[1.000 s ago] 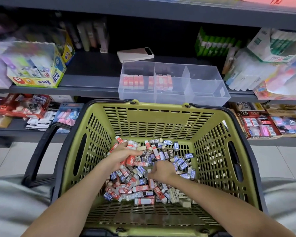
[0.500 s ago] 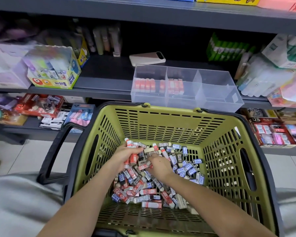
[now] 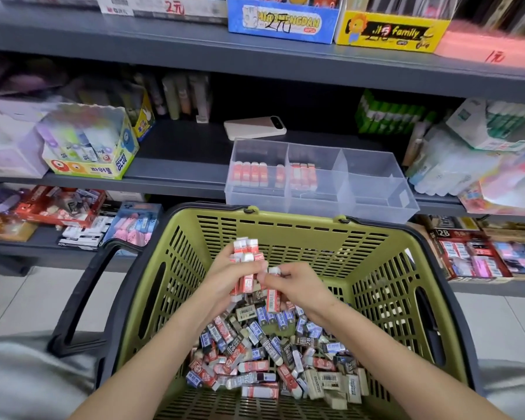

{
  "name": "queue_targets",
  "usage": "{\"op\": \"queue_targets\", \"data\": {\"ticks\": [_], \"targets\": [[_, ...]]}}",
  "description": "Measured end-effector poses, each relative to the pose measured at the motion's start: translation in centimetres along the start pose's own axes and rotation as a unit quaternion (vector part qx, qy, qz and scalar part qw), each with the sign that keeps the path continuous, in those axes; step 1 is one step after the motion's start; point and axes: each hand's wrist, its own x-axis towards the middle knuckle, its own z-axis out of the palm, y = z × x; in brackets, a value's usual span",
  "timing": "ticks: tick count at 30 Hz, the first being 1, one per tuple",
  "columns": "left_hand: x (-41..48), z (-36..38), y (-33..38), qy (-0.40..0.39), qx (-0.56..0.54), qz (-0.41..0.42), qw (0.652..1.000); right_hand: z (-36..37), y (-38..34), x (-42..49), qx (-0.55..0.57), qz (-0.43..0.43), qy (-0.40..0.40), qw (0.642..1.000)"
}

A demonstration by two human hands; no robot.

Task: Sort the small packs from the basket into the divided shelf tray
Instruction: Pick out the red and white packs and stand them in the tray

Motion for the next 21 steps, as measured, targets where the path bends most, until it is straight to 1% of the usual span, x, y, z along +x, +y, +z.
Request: {"op": "queue_targets", "data": {"ticks": [2, 4, 6, 8, 13, 16, 18, 20, 21], "targets": [[-0.5, 0.3, 1.1, 0.002, -0.009, 0.041, 0.999, -0.4, -1.7, -0.7, -0.006, -0.029, -0.004, 1.000], [-1.1, 0.1, 2.4, -0.003, -0.028, 0.073, 0.997, -1.3, -3.6, -1.4, -0.018, -0.068, 0.012, 0.997], [-1.3, -0.2, 3.7, -0.005, -0.055, 0.099, 0.994, -2.6, -5.7, -1.5, -0.012, -0.119, 0.061, 0.991], [-1.3, -0.4, 5.2, 0.004, -0.080, 0.131, 0.988, -3.8, -7.8, -1.0, 0.023, -0.167, 0.120, 0.978], [-0.2, -0.6, 9.2, 0.004, -0.111, 0.187, 0.976, -6.1, -12.1, 2.4, 0.050, -0.247, 0.193, 0.948], [1.1, 0.0, 11.2, -0.010, -0.132, 0.206, 0.970, -8.5, -13.2, 4.7, 0.082, -0.247, 0.231, 0.937], [2.1, 0.6, 12.1, -0.017, -0.131, 0.213, 0.968, -10.7, -13.4, 6.0, 0.072, -0.231, 0.239, 0.940], [3.2, 1.2, 12.8, -0.023, -0.118, 0.211, 0.970, -12.9, -13.3, 7.0, 0.019, -0.216, 0.249, 0.944], [3.7, 1.5, 13.0, -0.026, -0.113, 0.210, 0.971, -13.8, -13.3, 7.6, -0.036, -0.208, 0.263, 0.941]]}}
